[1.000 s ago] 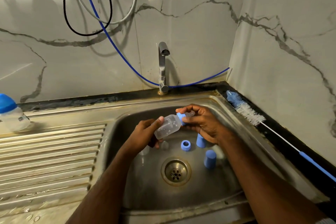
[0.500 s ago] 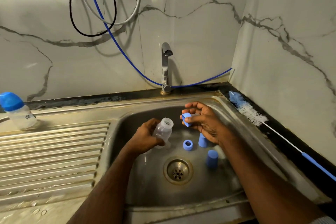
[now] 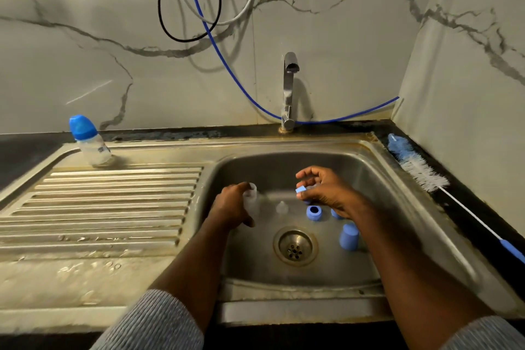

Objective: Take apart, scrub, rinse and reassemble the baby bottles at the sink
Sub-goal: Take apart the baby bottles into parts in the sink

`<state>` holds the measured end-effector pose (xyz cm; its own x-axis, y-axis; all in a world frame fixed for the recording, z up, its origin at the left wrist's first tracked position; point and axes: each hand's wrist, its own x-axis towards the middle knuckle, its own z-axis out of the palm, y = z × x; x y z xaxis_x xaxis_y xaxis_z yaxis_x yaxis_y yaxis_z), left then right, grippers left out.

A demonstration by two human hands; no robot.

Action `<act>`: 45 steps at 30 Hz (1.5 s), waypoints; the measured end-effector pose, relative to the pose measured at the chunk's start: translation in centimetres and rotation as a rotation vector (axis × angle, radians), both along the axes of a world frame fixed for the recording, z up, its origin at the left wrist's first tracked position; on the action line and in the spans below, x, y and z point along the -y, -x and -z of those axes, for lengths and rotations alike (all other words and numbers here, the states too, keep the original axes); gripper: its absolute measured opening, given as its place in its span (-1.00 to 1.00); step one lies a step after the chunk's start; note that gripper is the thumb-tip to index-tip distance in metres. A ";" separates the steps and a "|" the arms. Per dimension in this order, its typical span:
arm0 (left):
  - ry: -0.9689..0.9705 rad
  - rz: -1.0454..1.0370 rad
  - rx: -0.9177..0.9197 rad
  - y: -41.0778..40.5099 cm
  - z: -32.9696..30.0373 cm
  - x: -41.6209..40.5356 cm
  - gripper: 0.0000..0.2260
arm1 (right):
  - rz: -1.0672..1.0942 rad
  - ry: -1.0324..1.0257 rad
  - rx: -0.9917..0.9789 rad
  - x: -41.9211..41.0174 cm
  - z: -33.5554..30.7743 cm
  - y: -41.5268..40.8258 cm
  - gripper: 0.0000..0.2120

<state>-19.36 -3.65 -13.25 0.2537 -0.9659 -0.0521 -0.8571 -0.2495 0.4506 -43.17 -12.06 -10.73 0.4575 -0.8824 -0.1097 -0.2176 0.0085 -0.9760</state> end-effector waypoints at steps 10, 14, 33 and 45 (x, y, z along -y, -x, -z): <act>-0.232 0.044 0.193 0.5 0.5 -0.1 -0.28 | -0.024 0.023 -0.026 0.6 0.6 -0.1 -0.58; -0.263 0.089 0.225 0.8 0.6 -0.1 -0.26 | -0.036 0.025 -0.046 0.6 0.7 0.0 -0.57; 0.076 0.152 0.021 1.4 -2.5 0.1 -0.17 | -0.009 -0.001 -0.019 -0.2 -0.4 0.4 -0.66; 0.363 0.356 -0.642 4.7 -2.9 1.7 -0.56 | 0.050 0.085 0.136 -0.8 -1.2 -1.5 -0.76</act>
